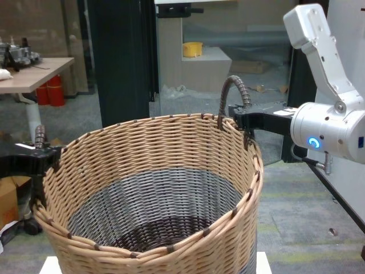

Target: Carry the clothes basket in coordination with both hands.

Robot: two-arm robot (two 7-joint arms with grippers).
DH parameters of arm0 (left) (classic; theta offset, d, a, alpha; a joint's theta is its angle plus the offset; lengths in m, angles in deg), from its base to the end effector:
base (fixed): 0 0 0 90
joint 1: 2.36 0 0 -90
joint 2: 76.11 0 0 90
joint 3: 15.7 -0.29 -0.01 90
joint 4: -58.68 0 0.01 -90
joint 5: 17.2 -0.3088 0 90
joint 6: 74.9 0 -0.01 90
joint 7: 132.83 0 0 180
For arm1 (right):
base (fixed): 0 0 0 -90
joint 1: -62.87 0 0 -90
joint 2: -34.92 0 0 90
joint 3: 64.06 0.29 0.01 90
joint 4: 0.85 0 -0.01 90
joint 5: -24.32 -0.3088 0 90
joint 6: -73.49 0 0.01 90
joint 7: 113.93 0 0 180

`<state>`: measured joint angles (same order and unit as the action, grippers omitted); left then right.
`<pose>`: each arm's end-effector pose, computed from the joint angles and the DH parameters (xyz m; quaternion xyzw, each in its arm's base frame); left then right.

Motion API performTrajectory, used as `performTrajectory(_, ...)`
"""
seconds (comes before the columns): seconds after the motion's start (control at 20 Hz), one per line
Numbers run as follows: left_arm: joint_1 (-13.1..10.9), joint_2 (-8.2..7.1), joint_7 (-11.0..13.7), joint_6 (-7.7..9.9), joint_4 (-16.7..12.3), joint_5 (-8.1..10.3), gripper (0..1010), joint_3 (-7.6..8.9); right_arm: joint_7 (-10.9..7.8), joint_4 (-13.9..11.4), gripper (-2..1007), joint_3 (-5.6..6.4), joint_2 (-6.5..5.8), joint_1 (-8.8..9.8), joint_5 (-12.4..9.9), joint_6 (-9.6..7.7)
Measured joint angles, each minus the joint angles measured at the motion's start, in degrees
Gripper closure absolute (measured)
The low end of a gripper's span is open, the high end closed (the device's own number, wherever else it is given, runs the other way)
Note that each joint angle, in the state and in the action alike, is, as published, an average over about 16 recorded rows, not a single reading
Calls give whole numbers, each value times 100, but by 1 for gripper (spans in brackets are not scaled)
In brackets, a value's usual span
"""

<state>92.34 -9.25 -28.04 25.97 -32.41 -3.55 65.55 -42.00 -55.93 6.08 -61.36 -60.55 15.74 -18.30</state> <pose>0.3477 0.0698 -0.2642 0.1141 -0.0014 0.5546 0.8243 0.4771 0.0371 -0.2697 -0.0830 -0.0033 -0.4934 0.8658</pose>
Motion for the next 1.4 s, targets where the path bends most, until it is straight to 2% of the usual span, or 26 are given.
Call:
performTrajectory(0.4, 0, -3, -2, -2, 0, 2, 637, -3, -2, -6, 705, -5, -3, 2, 2, 4)
performTrajectory(1.1, -15, 3, -18, 4, -23, -1, 147, 9, -3, -29, 197, 1, -12, 15, 0, 24)
performTrajectory(1.4, -87, 52, -101, 70, -145, -25, 39, 65, -25, -120, 60, 42, -45, 48, -24, 62)
